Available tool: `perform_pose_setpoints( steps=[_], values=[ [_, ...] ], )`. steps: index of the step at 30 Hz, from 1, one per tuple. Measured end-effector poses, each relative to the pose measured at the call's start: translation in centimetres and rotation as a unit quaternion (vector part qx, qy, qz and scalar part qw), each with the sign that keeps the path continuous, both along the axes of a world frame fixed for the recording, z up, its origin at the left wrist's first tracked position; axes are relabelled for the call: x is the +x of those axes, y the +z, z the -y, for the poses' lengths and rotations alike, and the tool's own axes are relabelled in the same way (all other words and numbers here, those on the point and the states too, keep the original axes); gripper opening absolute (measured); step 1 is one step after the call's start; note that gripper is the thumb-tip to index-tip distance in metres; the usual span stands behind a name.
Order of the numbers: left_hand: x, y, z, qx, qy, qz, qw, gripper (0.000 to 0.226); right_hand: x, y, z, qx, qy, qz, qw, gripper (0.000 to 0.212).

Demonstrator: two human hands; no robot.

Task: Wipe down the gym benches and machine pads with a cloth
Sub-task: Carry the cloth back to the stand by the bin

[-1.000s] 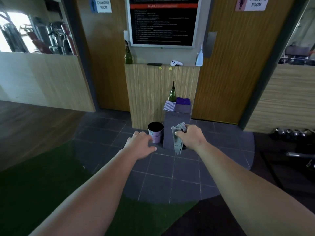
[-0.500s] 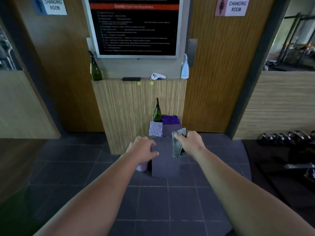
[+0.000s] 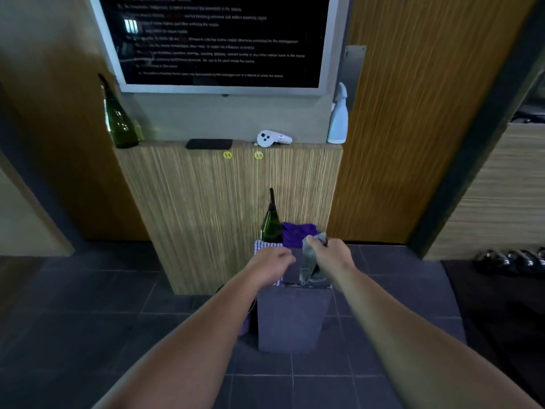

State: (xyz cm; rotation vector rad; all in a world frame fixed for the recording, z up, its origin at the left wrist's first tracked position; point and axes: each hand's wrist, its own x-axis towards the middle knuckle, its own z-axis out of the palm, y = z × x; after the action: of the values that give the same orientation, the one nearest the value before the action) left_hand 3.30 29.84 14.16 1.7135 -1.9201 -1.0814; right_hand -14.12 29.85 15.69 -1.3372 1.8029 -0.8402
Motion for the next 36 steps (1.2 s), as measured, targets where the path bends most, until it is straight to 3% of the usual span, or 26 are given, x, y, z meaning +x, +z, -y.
perform_pose_setpoints(
  steps=[5,9,11,14,18,22,26,32,34,36],
  values=[
    [-2.7,-4.2,10.8,0.162,0.075,-0.174,0.968,0.018,0.3,-3.4,9.2,0.052,-0.035,0.016,0.998,0.064],
    [-3.0,-6.6,16.8,0.190,0.097,-0.192,0.958,0.037,-0.4,-6.6,15.4,0.104,-0.073,0.053,0.991,0.062],
    [-2.9,-8.4,19.2,0.183,0.094,-0.186,0.961,0.039,-1.0,-8.4,17.9,0.123,-0.077,0.051,0.988,0.052],
    [-3.4,-12.3,22.7,0.196,0.110,-0.163,0.961,0.015,-2.5,-11.6,21.1,0.159,-0.064,0.020,0.985,0.041],
    [-3.9,-18.5,25.6,0.208,0.117,-0.072,0.968,0.024,-5.2,-16.8,23.9,0.220,-0.056,-0.017,0.974,0.039],
    [-4.8,-22.9,26.8,0.220,0.139,-0.035,0.965,0.013,-7.6,-23.9,26.0,0.265,-0.017,-0.027,0.964,0.021],
    [-5.3,-25.9,27.3,0.245,0.139,-0.020,0.959,0.026,-9.4,-29.0,27.3,0.272,0.005,-0.038,0.962,0.024],
    [-5.5,-25.7,27.1,0.206,0.120,0.040,0.970,0.039,-9.3,-24.4,27.2,0.241,0.047,-0.140,0.959,0.030],
    [-5.6,-25.2,27.1,0.193,0.104,0.042,0.975,0.039,-9.7,-23.4,27.1,0.243,0.067,-0.148,0.956,0.019],
    [-5.5,-24.5,27.0,0.179,0.088,0.057,0.978,0.037,-10.2,-22.9,26.9,0.248,0.073,-0.132,0.957,0.024]
  ],
)
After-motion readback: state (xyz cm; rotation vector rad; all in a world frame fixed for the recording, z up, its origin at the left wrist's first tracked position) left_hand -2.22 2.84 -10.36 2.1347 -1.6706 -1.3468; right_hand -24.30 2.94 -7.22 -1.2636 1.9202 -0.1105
